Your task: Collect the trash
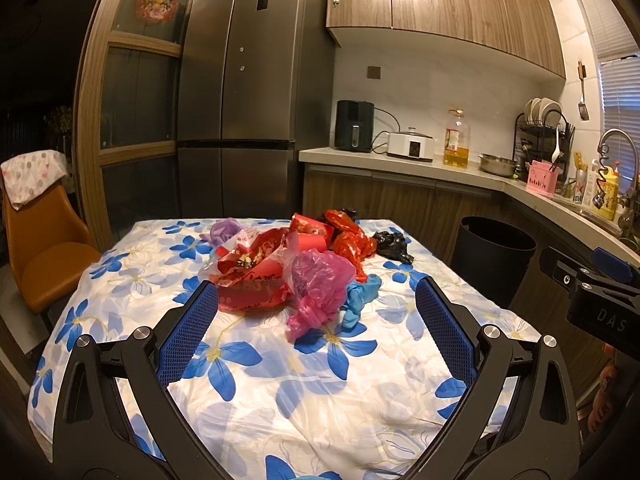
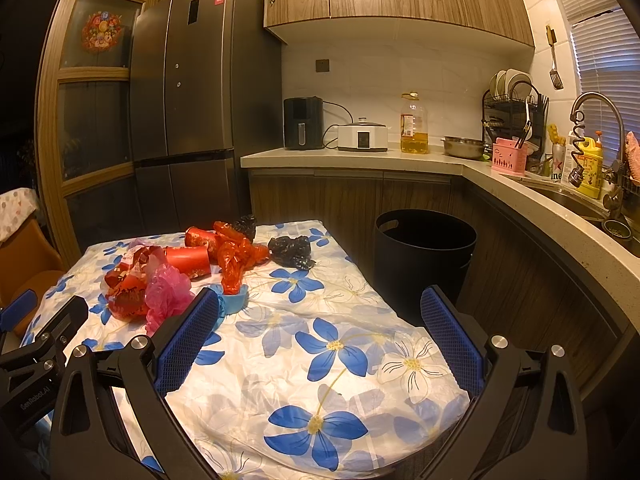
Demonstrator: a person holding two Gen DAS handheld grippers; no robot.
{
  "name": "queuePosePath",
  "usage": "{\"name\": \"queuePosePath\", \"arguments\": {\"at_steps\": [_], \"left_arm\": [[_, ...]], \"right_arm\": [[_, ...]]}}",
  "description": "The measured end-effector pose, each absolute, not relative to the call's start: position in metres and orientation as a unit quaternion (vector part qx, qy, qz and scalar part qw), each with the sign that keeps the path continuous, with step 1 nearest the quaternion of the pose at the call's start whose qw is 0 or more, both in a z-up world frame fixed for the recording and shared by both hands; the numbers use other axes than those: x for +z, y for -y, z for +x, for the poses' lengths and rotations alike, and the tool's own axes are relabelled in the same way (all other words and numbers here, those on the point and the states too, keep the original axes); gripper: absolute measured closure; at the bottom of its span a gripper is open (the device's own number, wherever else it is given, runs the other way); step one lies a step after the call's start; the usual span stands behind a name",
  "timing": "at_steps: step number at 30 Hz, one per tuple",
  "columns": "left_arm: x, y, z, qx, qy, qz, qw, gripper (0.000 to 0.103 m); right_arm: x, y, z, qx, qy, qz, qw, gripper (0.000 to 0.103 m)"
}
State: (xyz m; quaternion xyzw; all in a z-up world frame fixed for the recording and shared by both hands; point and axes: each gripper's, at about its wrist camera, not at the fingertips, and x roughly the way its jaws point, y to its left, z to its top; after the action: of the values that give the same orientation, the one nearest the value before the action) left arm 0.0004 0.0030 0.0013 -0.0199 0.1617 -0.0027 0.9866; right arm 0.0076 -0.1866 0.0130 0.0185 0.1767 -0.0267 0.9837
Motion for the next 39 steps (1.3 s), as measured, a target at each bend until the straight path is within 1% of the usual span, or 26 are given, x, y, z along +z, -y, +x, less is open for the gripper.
{"name": "queuePosePath", "arguments": {"at_steps": [39], "left_arm": [[-0.0009,-0.0024,-0.0009,-0.001,-0.162,-0.019,0.987,0.006]], "right_arm": [[0.0155,0.1881,0.0055,-0.027,-0.176,0.018,0.984,0.005]]}}
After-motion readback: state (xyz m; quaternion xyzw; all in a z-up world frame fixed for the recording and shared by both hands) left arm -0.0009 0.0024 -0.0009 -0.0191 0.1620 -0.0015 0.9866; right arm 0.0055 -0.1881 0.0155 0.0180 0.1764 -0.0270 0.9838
